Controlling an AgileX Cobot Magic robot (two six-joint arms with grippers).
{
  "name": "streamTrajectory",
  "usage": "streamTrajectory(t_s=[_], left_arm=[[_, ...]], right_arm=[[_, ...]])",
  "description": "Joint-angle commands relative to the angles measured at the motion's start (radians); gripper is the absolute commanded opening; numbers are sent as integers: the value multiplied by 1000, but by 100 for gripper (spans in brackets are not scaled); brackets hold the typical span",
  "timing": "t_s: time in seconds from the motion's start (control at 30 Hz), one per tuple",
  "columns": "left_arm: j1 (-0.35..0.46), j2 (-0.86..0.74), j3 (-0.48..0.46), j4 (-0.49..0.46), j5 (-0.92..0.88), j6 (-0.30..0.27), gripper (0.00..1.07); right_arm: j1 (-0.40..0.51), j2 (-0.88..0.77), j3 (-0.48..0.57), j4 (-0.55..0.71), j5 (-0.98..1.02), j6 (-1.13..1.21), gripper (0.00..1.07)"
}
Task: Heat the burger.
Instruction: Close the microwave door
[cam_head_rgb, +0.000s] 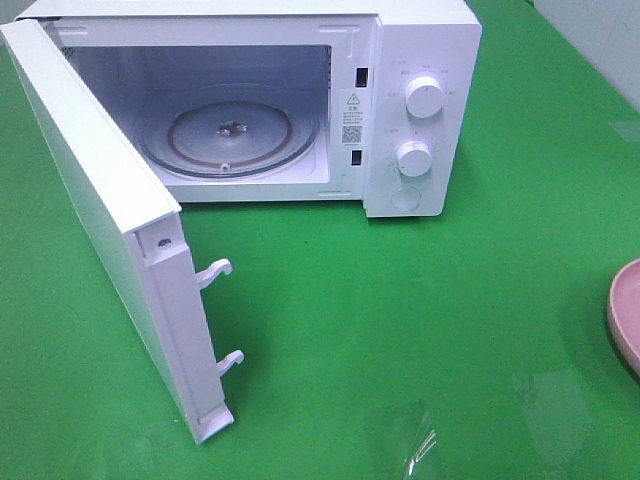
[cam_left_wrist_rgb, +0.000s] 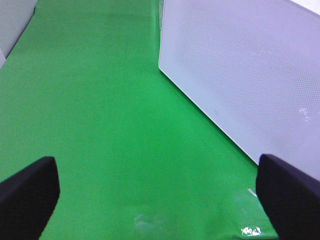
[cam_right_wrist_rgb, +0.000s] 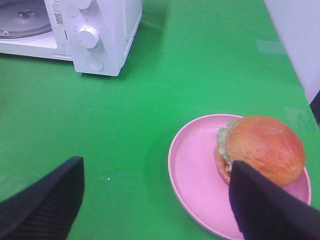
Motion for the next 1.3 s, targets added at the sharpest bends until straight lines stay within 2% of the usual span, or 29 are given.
streamTrajectory(t_s=[0.03,0.33,0.37,0.4,0.47,0.57,0.6,0.63,0.67,0.77,0.8,0.83,0.9,0.93,0.97,1.0,1.03,1.07,1.1,1.3], left_arm=[[-2,-5,-24,-9,-47,0,100],[-2,9,-39,-3,-163,0,88],[-2,31,-39,-2,-190,0,83],[-2,31,-39,-2,-190,0,83],[-2,95,-39,-13,-233,0,72],[-2,130,-39,-19,-254,0,68],[-2,172,-39,-19,-276,0,62],[-2,172,-39,-19,-276,0,62],[-2,217,-39,-21,-311,0,55],[-2,234,-39,-21,-325,0,50],[-2,297,-39,-21,-380,0,36],[-2,297,-39,-21,-380,0,36],[-2,362,-39,-21,-441,0,23],[-2,362,-39,-21,-441,0,23],[-2,400,-39,-21,-477,0,14],[-2,400,-39,-21,-477,0,14],[-2,439,-39,-21,-514,0,6],[-2,439,-39,-21,-514,0,6],[-2,475,-39,-21,-557,23,0],[-2,549,-17,-21,-715,90,0]], right_arm=[[-5,-26,1,1,-7,-6,76],[-5,-26,1,1,-7,-6,76],[-5,-26,1,1,-7,-6,76],[-5,-26,1,1,-7,-6,76],[-5,-26,1,1,-7,-6,76],[-5,-26,1,1,-7,-6,76],[-5,-26,1,1,-7,-6,76],[-5,-26,1,1,-7,-6,76],[-5,-26,1,1,-7,-6,76],[-5,-26,1,1,-7,-6,76],[-5,-26,1,1,-7,-6,76],[-5,-26,1,1,-7,-6,76],[-5,-26,1,1,-7,-6,76],[-5,-26,1,1,-7,-6,76],[-5,-26,1,1,-7,-6,76],[-5,-26,1,1,-7,-6,76],[-5,-26,1,1,-7,-6,76],[-5,-26,1,1,-7,-6,76],[-5,-26,1,1,-7,-6,76],[-5,-26,1,1,-7,-6,76]])
